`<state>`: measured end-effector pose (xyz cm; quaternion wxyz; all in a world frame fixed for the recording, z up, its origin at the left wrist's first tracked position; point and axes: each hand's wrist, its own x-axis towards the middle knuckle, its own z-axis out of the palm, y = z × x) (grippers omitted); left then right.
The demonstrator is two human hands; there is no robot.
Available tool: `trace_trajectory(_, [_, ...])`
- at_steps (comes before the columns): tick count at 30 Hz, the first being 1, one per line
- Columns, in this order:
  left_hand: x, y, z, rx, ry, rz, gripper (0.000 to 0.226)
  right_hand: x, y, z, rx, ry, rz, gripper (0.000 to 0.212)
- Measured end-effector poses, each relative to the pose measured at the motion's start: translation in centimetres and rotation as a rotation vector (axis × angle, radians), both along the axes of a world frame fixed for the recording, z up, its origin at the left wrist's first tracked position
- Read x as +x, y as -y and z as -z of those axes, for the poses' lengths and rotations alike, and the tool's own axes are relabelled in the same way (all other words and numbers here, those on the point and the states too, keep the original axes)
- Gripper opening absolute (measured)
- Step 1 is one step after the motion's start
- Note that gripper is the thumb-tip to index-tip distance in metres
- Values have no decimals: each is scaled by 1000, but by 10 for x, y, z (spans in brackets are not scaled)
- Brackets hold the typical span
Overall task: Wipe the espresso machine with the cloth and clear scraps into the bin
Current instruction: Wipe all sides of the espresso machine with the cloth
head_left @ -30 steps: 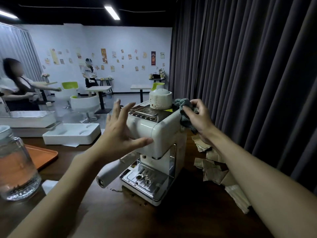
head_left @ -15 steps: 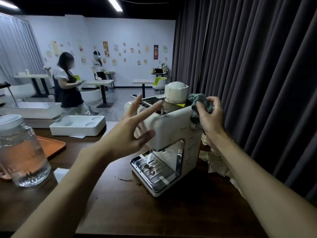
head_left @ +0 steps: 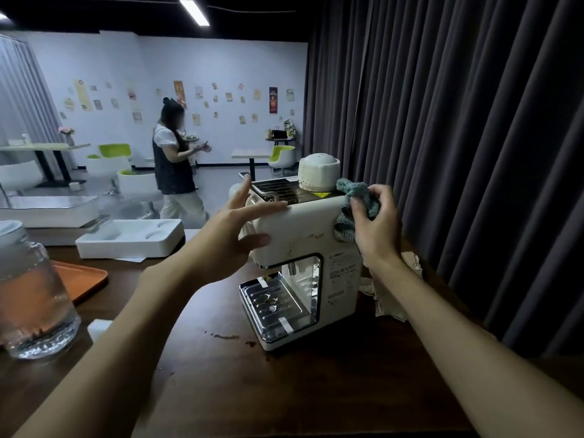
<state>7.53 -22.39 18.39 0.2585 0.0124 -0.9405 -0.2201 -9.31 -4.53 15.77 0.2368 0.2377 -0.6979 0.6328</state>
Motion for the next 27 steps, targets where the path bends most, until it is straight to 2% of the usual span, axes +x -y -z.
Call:
trace_trajectory(4, [1,-5,4,-7,-1,-30,62,2,-9,1,56,-72,78,7])
trace_trajectory(7, [3,-6,6,-3,23,6,60,14,-12,6,60,-253,146,13])
trace_trajectory(10, [7,-6,4,59,58,48,63,36,-2,9,89,-451,88,15])
trace_trajectory(13, [10,-5,4,69,54,23,76,52,15,12,159,-583,12,19])
trace_trajectory(18, [11,-2,18,34,-46,8,72,59,28,23,327,-744,217,18])
trace_trajectory(21, [13,-7,17,68,-43,18,68,57,29,37,382,-816,130,16])
trace_trajectory(24, [15,-10,18,111,-42,25,67,58,27,54,515,-971,28,19])
trace_trajectory(27, [15,-10,20,132,-51,31,65,56,22,51,557,-1064,121,15])
